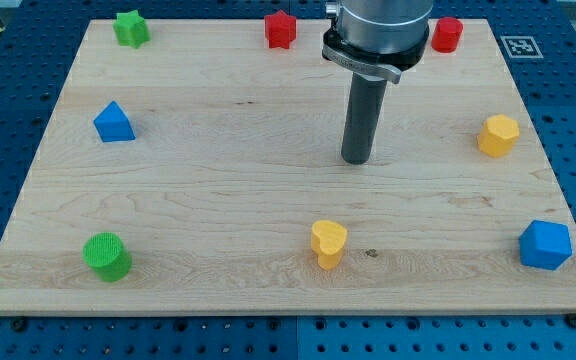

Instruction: Push the yellow hexagon slightly down

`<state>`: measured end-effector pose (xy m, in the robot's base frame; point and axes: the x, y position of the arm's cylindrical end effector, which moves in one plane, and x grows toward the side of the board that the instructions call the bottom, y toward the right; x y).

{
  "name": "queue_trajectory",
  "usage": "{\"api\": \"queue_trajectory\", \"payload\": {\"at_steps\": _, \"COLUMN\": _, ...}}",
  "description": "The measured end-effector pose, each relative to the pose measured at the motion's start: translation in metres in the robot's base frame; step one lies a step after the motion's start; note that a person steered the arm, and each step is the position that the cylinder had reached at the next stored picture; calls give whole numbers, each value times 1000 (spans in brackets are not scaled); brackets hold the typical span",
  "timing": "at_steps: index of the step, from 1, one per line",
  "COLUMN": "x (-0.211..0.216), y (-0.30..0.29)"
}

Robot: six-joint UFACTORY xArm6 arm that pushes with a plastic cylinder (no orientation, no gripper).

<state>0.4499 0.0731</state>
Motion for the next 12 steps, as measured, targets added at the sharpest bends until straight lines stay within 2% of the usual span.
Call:
{"api": "queue_trajectory", "payload": {"at_steps": 2, "x": -4, "y": 0}}
{"api": "queue_trajectory", "payload": {"at_steps": 4, "x": -9, "y": -37}}
{"api": "queue_trajectory", "payload": {"at_steps": 6, "x": -16, "y": -48}}
{"api": "queue_trajectory", "payload": {"at_steps": 7, "x": -21, "y": -75}}
{"api": "queue_trajectory", "payload": {"at_steps": 8, "x": -78, "y": -73}}
{"api": "queue_trajectory", "payload": {"at_steps": 9, "x": -140, "y": -13}}
{"api": "queue_trajectory", "payload": {"at_steps": 10, "x": -162, "y": 82}}
{"api": "queue_trajectory", "payload": {"at_steps": 11, "x": -114, "y": 148}}
{"api": "queue_trajectory", "payload": {"at_steps": 12, "x": -68, "y": 161}}
